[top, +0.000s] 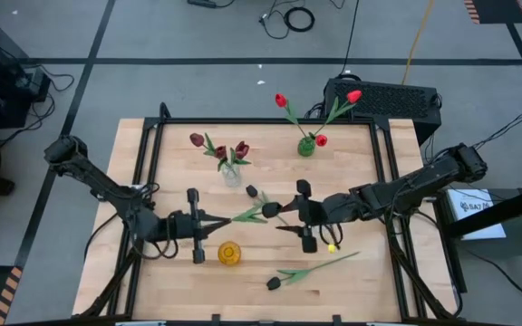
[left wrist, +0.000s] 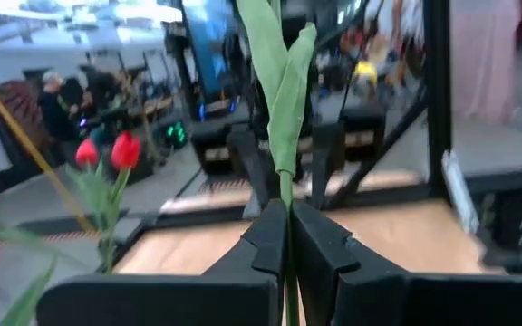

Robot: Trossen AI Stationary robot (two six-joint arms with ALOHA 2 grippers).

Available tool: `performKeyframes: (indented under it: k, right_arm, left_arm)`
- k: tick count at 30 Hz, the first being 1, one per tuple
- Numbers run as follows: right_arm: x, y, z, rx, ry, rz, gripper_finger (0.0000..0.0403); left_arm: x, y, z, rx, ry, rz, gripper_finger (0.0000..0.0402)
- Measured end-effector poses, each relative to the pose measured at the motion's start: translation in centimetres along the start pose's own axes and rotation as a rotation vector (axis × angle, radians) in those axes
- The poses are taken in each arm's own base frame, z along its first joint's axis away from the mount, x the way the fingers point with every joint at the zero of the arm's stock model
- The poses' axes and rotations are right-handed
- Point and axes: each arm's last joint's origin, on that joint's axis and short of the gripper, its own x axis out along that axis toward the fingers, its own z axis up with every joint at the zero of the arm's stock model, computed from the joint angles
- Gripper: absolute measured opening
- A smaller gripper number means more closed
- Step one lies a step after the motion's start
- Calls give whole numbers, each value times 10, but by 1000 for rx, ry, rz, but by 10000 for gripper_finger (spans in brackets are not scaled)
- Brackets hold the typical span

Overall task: Sort flowers into vase by color
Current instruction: Put the top left black tulip into the yellow vase

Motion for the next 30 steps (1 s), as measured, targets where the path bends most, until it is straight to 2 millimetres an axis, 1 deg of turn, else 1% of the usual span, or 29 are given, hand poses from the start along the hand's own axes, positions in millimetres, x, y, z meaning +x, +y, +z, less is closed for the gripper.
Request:
performKeyframes:
  k: [6,11,17,23,30]
  right_arm:
    - [-2,0,23,57,-230,10,194]
    - [-6,6,31,72,-317,35,194]
    - [-8,7,35,100,-362,48,194]
    - [-5,10,33,155,-354,73,194]
    - [2,21,37,172,-479,110,194]
  left_arm:
    - [8,12,14,-74,-177,-82,19]
    - [14,15,18,-132,-274,-118,19]
    - [26,0,5,-173,-293,-167,19]
    - [33,-18,-5,-231,-386,-186,19]
    - [40,-28,-20,-246,-380,-139,19]
